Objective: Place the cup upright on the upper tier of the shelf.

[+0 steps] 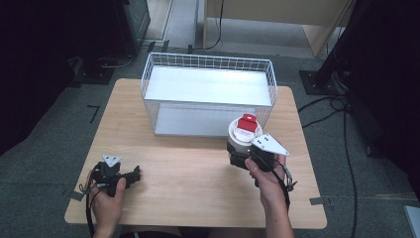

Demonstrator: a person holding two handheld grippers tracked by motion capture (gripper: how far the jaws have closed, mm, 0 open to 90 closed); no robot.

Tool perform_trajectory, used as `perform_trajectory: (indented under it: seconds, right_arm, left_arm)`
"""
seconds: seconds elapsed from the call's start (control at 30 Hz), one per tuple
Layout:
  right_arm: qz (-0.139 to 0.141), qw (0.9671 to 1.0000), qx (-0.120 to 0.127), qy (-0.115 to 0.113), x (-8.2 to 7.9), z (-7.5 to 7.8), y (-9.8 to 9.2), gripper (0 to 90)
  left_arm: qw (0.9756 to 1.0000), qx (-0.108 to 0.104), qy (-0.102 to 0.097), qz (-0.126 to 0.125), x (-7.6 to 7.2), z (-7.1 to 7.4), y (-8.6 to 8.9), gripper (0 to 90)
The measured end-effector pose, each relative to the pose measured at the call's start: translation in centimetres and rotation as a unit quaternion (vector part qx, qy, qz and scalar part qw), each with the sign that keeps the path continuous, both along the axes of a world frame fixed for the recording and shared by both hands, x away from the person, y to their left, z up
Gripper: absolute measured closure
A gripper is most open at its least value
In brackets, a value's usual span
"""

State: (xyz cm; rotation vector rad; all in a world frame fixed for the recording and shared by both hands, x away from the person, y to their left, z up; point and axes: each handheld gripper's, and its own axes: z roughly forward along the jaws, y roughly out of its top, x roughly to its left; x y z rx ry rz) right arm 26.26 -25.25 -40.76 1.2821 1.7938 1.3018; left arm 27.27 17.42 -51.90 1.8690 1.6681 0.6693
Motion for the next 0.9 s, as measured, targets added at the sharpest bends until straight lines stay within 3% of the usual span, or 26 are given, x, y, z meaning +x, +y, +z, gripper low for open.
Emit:
perform_trajectory:
  seconds: [0.9]
  right_arm:
    - [0.022, 0.9988, -0.003, -0.044, 4.6, 6.8, 3.5, 11.1]
  left_arm:
    - [1.0000, 0.001, 0.000, 0.000, 0.0, 0.0, 0.0, 0.0]
